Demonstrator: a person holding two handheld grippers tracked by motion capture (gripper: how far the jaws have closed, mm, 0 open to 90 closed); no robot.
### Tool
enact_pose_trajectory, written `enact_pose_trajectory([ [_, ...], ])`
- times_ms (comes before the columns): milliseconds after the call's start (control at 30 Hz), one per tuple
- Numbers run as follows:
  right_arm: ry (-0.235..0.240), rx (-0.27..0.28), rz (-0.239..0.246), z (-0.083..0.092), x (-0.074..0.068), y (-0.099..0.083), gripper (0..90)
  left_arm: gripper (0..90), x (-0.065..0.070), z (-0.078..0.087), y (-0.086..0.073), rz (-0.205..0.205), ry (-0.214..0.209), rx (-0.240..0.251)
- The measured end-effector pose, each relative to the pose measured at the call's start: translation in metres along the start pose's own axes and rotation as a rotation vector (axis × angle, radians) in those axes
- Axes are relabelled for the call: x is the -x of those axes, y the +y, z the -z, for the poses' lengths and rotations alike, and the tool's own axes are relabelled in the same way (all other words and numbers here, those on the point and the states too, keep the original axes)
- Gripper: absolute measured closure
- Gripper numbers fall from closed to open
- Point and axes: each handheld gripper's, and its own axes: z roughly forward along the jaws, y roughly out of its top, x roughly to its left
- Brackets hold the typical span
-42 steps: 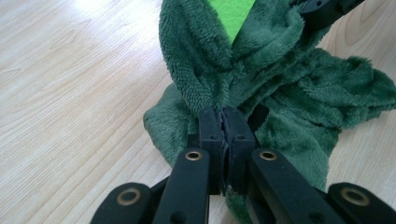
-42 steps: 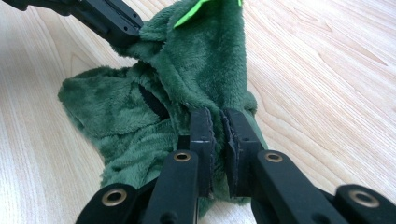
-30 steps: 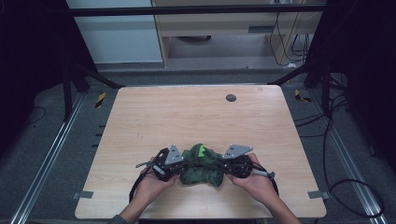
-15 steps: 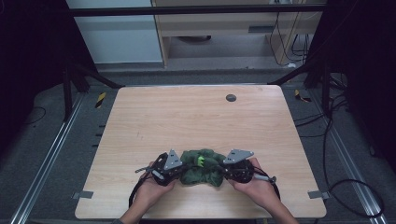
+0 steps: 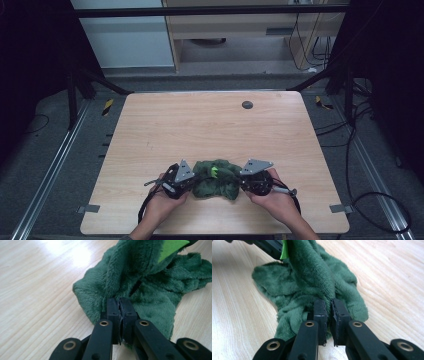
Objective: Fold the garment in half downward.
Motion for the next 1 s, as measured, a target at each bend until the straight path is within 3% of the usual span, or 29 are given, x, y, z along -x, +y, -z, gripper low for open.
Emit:
enact_pose_trajectory([
  [400, -0.008, 0.037, 0.022, 0.013, -0.01, -0.001, 83.3, 87.8, 0.002, 0.011, -0.005, 0.018, 0.012, 0.044],
  [600, 0.001, 0.029, 0.01, 0.009, -0.012, -0.009, 81.9, 87.5, 0.002, 0.006, -0.012, 0.025, 0.002, 0.033],
  [1000, -0.002, 0.02, -0.007, 0.005, -0.012, -0.016, 76.0, 81.2, 0.001, -0.002, -0.015, 0.039, 0.025, 0.035],
])
